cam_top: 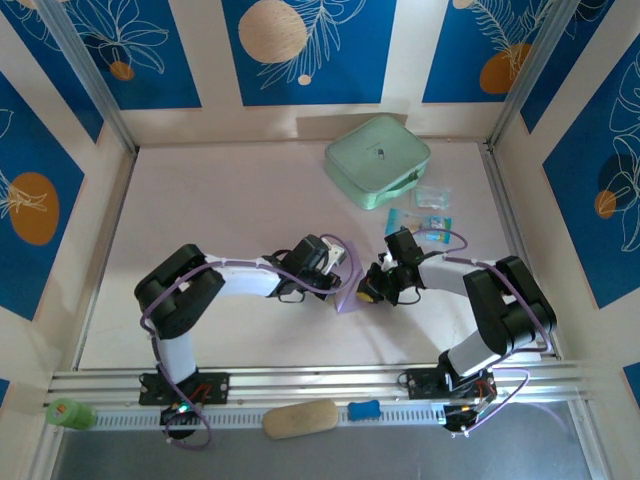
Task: Fold a paper plane with a square sheet of paper (pick it up from the middle)
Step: Fold the triangle a second time at the center of the table.
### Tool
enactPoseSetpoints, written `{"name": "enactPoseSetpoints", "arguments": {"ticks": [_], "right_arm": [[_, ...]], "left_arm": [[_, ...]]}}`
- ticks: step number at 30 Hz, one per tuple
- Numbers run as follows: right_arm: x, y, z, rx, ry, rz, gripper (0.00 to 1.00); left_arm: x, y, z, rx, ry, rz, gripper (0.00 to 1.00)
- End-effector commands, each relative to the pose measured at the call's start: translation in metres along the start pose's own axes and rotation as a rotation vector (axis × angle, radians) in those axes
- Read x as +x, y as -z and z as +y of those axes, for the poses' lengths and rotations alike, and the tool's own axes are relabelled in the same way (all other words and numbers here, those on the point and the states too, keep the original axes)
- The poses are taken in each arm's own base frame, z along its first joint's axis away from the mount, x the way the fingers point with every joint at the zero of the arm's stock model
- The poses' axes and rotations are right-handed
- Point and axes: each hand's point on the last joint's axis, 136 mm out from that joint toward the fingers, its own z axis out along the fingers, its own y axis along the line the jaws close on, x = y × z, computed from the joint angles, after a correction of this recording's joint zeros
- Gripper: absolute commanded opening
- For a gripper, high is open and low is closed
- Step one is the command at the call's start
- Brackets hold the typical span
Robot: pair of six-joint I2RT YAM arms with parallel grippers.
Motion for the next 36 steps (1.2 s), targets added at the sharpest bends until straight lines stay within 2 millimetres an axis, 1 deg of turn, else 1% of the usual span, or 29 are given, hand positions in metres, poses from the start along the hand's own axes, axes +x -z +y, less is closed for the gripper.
{"name": "enactPoseSetpoints", "arguments": {"ticks": [1, 5, 14, 17, 22, 25, 36], "right_arm": [[0.005, -0.002, -0.016, 0.058, -0.032, 0.021, 0.00], [0.004, -0.002, -0.014, 0.052, -0.029, 0.020, 0.00], [0.004, -0.002, -0.010, 0.031, -0.022, 0.020, 0.00], [0.004, -0.002, -0.010, 0.030, -0.020, 0.022, 0.00], [0.005, -0.003, -0.014, 0.043, -0.029, 0.021, 0.00], [0.004, -0.003, -0.013, 0.044, -0.028, 0.020, 0.00], [0.004, -0.003, -0.014, 0.047, -0.029, 0.022, 0.00]], "left_arm": [[0.010, -0.001, 0.009, -0.023, 0.006, 0.028, 0.00], [0.013, -0.001, 0.010, -0.025, 0.008, 0.032, 0.00], [0.011, -0.002, 0.009, -0.020, 0.006, 0.029, 0.00], [0.007, -0.002, 0.007, -0.013, 0.000, 0.020, 0.00], [-0.007, 0.005, 0.001, 0.002, -0.017, -0.024, 0.00], [-0.012, 0.007, -0.002, 0.011, -0.028, -0.033, 0.00], [-0.013, 0.005, -0.002, 0.013, -0.039, -0.033, 0.00]]}}
